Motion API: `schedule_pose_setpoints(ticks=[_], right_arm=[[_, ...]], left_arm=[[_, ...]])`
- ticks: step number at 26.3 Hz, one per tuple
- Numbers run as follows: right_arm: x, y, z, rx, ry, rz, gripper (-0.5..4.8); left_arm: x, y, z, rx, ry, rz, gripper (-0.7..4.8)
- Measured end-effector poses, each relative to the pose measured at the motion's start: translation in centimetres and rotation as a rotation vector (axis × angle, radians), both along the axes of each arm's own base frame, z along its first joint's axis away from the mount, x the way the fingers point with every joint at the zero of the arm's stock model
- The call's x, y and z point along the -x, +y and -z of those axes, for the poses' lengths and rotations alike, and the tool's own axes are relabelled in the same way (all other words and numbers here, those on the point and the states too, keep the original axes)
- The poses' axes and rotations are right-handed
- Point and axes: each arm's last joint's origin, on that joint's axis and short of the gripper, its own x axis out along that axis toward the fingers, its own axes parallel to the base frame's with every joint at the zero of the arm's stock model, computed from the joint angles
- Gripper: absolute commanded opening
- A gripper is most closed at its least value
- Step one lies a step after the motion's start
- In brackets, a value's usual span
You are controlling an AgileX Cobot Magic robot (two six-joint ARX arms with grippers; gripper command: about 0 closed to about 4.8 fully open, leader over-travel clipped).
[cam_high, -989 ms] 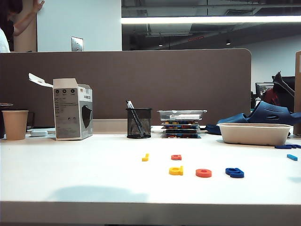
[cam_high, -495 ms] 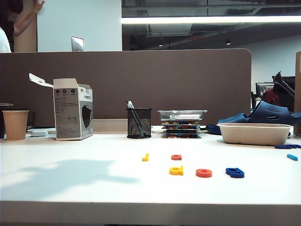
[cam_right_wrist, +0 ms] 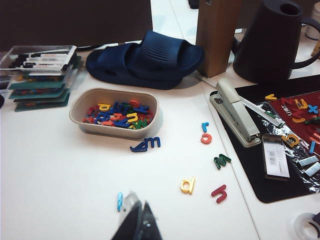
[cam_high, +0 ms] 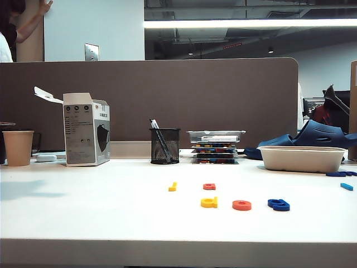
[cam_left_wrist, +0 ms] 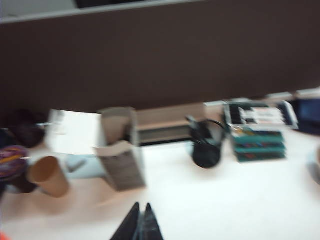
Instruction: Select the appropriate letters from the row of letter magnets placed on the table to arrange into the word "dog".
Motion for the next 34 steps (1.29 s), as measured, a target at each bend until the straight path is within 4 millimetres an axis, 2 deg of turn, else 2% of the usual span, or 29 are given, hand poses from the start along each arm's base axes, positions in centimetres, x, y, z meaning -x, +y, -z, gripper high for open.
schedule_pose_setpoints(ticks=[1, 2, 4, 9, 15, 18, 19, 25, 27, 34], right_arm=[[0.5, 0.0, 0.3, -0.001, -0.012, 0.002, -0.06], [0.8, 0.0, 0.4, -0.001, -0.019, 0.003, -0.06], [1.7, 0.2, 1.2, 0.001, -0.037, 0.0, -0.06], [2.6, 0.4, 1.7, 0.003, -0.06, -0.013, -0.06], [3.2, 0.6, 3.1, -0.024, -0.069, -0.056, -0.06], [3.5, 0.9, 3.8, -0.029, -0.088, -0.092, -0.06], [3.7, 1.0, 4.4, -0.029, -0.09, -0.1, -0.06], [4.2, 1.0, 5.9, -0.025, -0.115, -0.104, -0.06], [4.4, 1.0, 6.6, -0.021, -0.149, -0.105, -0.06], [4.9, 1.1, 8.9, -0.01, -0.233, -0.106, -0.06]], left_arm=[[0.7, 1.7, -0.6, 0.004, -0.027, -0.049, -0.05], [1.1, 2.5, -0.9, 0.011, -0.04, -0.067, -0.05], [4.0, 5.3, -2.1, 0.035, -0.1, -0.144, -0.05], [7.8, 7.8, -2.6, 0.023, -0.133, -0.244, -0.05], [12.4, 8.8, -2.0, 0.034, -0.181, -0.269, -0.05], [15.0, 9.2, 0.0, 0.034, -0.176, -0.274, -0.06], [16.2, 9.4, 1.6, 0.048, -0.17, -0.276, -0.05], [19.6, 10.0, 6.2, 0.087, -0.173, -0.281, -0.05], [21.1, 10.2, 8.8, 0.111, -0.167, -0.286, -0.05], [22.4, 10.3, 13.4, 0.122, -0.156, -0.238, -0.05]])
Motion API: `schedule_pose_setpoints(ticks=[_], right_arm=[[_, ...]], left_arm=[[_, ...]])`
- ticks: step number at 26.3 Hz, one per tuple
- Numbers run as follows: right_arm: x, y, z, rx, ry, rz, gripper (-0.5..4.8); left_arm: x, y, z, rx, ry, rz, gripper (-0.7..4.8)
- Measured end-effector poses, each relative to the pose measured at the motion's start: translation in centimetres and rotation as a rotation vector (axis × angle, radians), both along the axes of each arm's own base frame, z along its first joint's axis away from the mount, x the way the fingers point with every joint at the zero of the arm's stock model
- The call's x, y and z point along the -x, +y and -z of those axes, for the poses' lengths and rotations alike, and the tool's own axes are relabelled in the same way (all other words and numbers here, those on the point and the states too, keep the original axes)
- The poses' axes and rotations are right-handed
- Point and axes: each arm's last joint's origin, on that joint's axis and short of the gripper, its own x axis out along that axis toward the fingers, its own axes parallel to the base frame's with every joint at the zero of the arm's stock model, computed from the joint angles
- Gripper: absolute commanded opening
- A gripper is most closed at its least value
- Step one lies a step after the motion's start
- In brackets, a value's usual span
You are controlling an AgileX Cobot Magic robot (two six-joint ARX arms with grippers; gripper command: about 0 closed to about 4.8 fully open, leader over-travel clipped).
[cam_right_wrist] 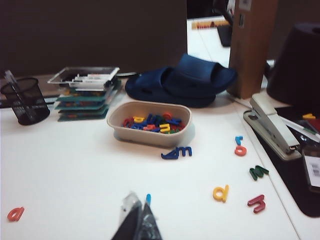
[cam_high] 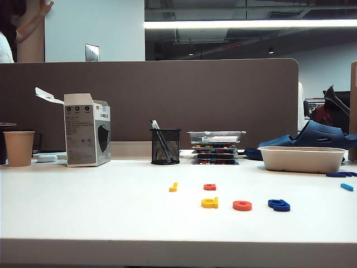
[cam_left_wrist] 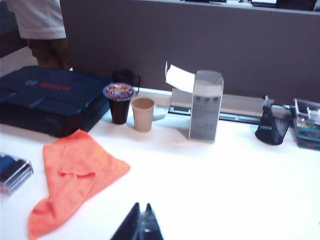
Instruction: Select the appropriate letters from the row of letter magnets placed on the table to arrange into the word "dog".
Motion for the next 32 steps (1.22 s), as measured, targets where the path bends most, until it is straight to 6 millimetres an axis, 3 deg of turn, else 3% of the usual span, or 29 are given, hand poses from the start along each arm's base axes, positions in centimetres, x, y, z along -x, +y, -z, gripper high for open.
schedule_pose_setpoints(ticks=[8, 11, 15, 17, 20, 26, 32], right_arm=[[-0.5, 0.0, 2.6, 0.001, -0.06, 0.001, -0.06], [-0.8, -0.1, 2.7, 0.002, -0.08, -0.002, -0.06], [-1.4, -0.1, 3.5, 0.002, -0.095, -0.007, -0.06], [-2.2, -0.2, 5.0, 0.001, -0.084, -0.008, -0.06], [-2.8, -0.2, 5.9, 0.003, -0.107, -0.008, -0.06], [-3.9, -0.3, 8.5, 0.003, -0.092, -0.008, -0.06], [-4.7, -0.3, 11.2, 0.02, -0.097, -0.015, -0.06]], left_arm=[[-0.3, -0.1, 5.4, 0.0, -0.032, 0.009, -0.05], [-1.3, -0.3, 5.9, -0.023, -0.011, 0.04, -0.05], [-3.3, -0.8, 7.1, -0.049, -0.032, 0.092, -0.05], [-5.8, -1.3, 8.8, -0.046, -0.087, 0.114, -0.05], [-7.7, -1.6, 11.0, -0.057, -0.068, 0.12, -0.05], [-9.9, -2.0, 14.8, -0.043, -0.026, 0.122, -0.05], [-11.5, -2.4, 16.6, -0.076, -0.221, 0.183, -0.05]])
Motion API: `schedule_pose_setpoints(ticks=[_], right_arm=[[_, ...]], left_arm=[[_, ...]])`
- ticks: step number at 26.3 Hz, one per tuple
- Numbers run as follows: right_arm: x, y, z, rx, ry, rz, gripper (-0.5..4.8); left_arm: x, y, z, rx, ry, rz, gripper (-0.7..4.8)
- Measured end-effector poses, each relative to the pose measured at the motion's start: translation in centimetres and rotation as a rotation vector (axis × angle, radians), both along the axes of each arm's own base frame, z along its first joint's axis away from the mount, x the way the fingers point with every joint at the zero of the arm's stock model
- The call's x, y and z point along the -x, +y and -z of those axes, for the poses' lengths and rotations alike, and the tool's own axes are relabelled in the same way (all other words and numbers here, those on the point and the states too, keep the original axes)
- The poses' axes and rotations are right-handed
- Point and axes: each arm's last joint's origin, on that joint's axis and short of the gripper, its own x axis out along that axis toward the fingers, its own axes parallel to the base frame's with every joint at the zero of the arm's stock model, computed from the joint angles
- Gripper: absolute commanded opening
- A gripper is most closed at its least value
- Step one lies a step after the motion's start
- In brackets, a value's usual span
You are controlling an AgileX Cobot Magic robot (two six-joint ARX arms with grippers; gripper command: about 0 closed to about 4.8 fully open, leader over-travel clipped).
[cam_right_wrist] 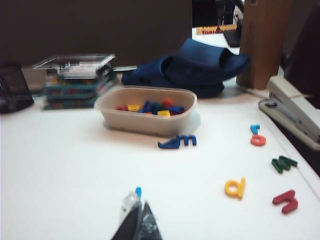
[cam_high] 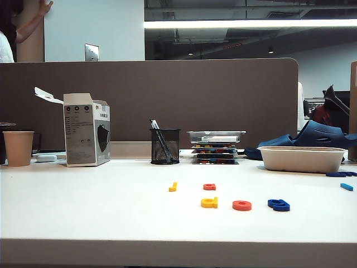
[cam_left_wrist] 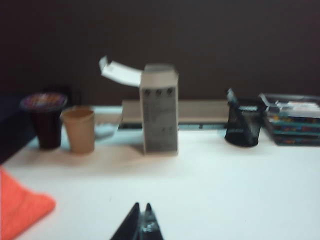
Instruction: Select the appropriate letters from the row of letter magnets placed on the table to arrange into the word "dog".
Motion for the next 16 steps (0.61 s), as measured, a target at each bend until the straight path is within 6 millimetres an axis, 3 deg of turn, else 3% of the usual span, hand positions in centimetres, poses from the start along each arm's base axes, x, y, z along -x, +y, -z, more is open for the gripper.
schedule_pose_setpoints(ticks=[9, 16], right_arm=[[0.0, 0.0, -0.6, 0.09, -0.065, -0.011, -0.06], [0.0, 0.0, -0.6, 0.09, -0.06, -0.012, -0.05]], left_arm=[[-0.8, -0.3, 2.7, -0.071, -0.004, 0.054, -0.05], [-0.7, -0.3, 2.5, -0.064, -0.028, 0.054, -0.05]])
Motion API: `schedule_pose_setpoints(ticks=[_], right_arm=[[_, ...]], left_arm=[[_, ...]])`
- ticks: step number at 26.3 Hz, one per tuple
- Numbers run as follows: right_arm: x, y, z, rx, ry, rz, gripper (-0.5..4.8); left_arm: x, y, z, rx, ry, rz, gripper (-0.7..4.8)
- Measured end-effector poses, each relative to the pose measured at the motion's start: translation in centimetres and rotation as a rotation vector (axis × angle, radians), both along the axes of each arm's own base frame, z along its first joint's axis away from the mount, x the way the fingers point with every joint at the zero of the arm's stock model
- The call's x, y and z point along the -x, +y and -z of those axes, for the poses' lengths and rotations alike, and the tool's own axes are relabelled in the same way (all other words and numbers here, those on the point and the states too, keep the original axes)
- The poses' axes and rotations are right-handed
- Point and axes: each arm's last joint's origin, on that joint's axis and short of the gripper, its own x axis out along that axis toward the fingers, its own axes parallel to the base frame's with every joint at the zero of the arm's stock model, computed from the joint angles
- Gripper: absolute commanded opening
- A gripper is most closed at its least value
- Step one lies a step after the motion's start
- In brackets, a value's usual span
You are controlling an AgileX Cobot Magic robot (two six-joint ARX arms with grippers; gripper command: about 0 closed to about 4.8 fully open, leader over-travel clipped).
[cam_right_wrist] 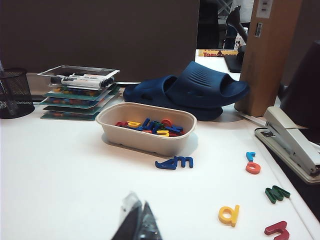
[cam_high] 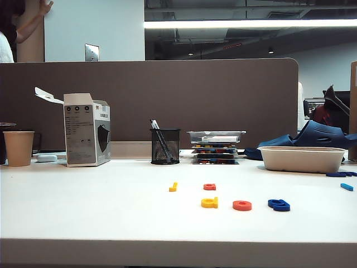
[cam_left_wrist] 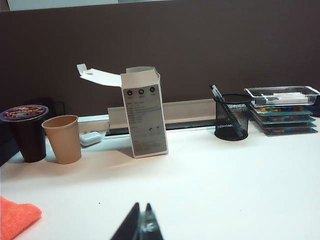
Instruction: Select the appropriate letters from the row of letter magnets placed on the table to arrange into the word "dog".
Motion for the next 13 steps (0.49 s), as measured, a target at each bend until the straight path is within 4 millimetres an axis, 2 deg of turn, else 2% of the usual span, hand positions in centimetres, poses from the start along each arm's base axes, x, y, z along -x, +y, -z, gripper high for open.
schedule_pose_setpoints(ticks=[13], right_arm=[[0.0, 0.0, 0.06, 0.0, 0.006, 0.0, -0.05]], left_arm=[[-0.03, 0.0, 0.2, -0.003, 0.021, 0.0, -0.05]])
